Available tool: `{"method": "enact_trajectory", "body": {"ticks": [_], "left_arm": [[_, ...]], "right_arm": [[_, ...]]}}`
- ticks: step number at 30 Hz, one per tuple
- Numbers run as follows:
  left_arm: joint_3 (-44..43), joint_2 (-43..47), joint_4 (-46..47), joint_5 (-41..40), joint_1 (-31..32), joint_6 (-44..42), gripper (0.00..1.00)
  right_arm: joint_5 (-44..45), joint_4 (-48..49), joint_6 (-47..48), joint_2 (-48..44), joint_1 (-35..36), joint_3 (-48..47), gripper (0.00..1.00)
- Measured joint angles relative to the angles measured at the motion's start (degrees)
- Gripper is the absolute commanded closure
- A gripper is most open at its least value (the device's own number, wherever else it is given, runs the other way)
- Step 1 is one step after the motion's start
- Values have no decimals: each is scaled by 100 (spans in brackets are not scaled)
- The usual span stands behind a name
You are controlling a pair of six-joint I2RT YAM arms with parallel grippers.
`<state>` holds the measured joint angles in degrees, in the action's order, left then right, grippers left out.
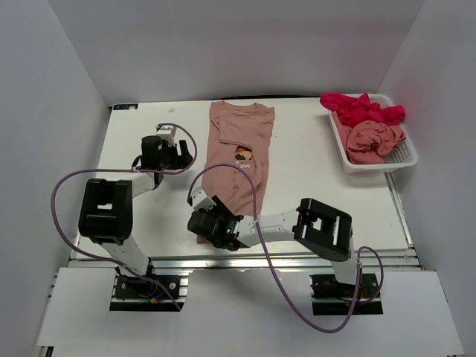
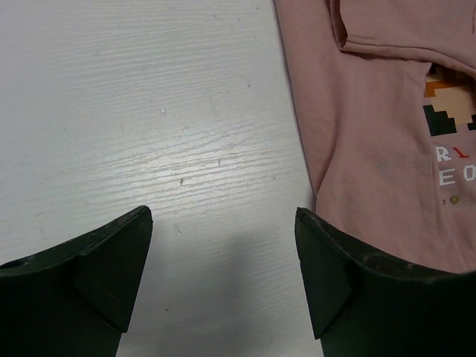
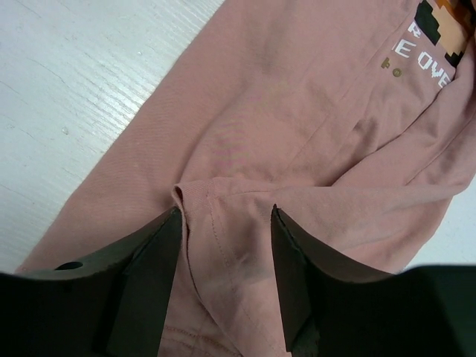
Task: Fold and stack the t-shirts
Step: Rotate the tshirt 90 degrees
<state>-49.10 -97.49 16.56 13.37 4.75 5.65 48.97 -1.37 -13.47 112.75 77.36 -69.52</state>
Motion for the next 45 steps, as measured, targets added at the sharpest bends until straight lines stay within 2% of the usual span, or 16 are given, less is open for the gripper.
{"method": "enact_trajectory", "body": {"ticks": [3, 4, 5, 6, 19, 23, 26, 35, 40, 45], "left_arm": [[0, 0, 0, 4, 0, 0, 14], [-2, 0, 0, 4, 0, 0, 14], [-2, 0, 2, 7, 0, 0, 14], [-2, 0, 0, 9, 0, 0, 14], [0, 0, 2, 42, 0, 0, 13], [0, 0, 2, 46, 0, 0, 13], [0, 0, 0, 59, -2, 2, 13], [0, 52, -83, 66, 0, 37, 13], [-13, 299, -308, 66, 0, 37, 13], [-81, 533, -450, 63, 0, 39, 13]], "right_arm": [[-4, 20, 11, 0, 0, 2, 55], [-2, 26, 11, 0, 0, 2, 77], [-7, 31, 44, 0, 0, 2, 92], [-9, 48, 31, 0, 0, 9, 100], [-131, 199, -46, 0, -24, 177, 100], [70, 181, 50, -129, -50, 348, 100], [343, 138, 216, -597, -90, 608, 100], [1427, 125, 649, -2822, -341, 1172, 100], [1744, -535, 199, -3069, -337, 1261, 100], [1751, -1641, -734, -2994, -282, 1320, 100]]}}
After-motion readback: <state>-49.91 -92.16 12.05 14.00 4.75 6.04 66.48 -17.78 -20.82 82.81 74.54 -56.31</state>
